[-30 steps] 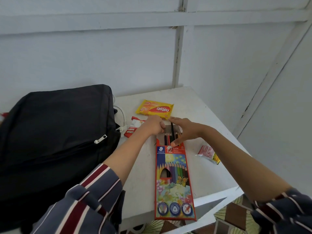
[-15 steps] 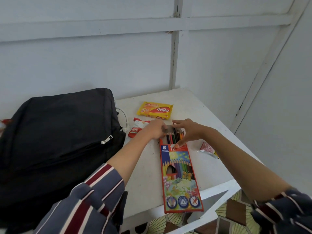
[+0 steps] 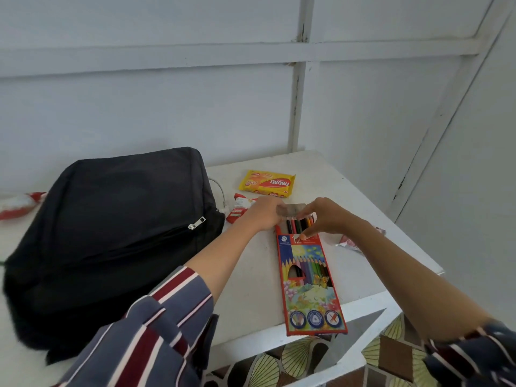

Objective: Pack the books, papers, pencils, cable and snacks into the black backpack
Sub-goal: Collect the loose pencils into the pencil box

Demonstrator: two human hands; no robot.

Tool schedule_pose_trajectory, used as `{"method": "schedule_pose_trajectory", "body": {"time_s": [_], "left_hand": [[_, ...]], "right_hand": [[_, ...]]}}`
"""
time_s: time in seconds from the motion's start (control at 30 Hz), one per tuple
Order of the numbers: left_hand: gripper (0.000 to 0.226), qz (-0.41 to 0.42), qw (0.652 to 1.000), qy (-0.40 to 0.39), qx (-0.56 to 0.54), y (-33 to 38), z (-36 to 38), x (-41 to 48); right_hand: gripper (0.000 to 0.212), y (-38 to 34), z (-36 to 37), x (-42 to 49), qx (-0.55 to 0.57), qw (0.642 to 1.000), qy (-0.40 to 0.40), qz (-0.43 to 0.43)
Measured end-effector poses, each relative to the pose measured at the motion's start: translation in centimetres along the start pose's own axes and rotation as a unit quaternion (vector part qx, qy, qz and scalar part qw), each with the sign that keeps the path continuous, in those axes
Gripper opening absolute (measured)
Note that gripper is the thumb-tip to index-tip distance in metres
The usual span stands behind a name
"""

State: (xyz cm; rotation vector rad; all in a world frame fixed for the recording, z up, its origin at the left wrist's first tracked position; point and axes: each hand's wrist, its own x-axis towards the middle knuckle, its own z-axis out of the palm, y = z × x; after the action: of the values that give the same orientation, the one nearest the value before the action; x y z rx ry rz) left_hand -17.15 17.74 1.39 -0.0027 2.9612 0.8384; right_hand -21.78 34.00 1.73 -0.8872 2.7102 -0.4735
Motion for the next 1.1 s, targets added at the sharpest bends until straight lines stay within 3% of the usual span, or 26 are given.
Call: {"method": "schedule_pose_trajectory", "body": {"time_s": [0.13, 0.4, 0.83, 1.1], "left_hand": [[0.037, -0.01, 1.0, 0.016, 0.009, -0.2, -1.4, -0.7], [0.04, -0.057, 0.987, 0.095, 0.113, -1.4, -7.0, -4.3], [0.038, -0.22, 0.938, 0.238, 0.122, -12.0, -15.9, -19.2], [0.039, -0.298, 0.91, 0.259, 0.125, -21.5, -19.9, -29.8]], "right_hand": [[0.048, -0.5, -1.0, 0.5, 0.008, 1.0, 0.008, -0.004], [0.041, -7.1, -2.6, 3.2, -0.085, 0.991, 0.057, -0.083], [0.049, -26.5, 1.8, 5.5, -0.052, 0.956, 0.034, -0.288], [0.05, -39.7, 7.8, 5.6, -0.042, 0.942, -0.006, -0.334]]}}
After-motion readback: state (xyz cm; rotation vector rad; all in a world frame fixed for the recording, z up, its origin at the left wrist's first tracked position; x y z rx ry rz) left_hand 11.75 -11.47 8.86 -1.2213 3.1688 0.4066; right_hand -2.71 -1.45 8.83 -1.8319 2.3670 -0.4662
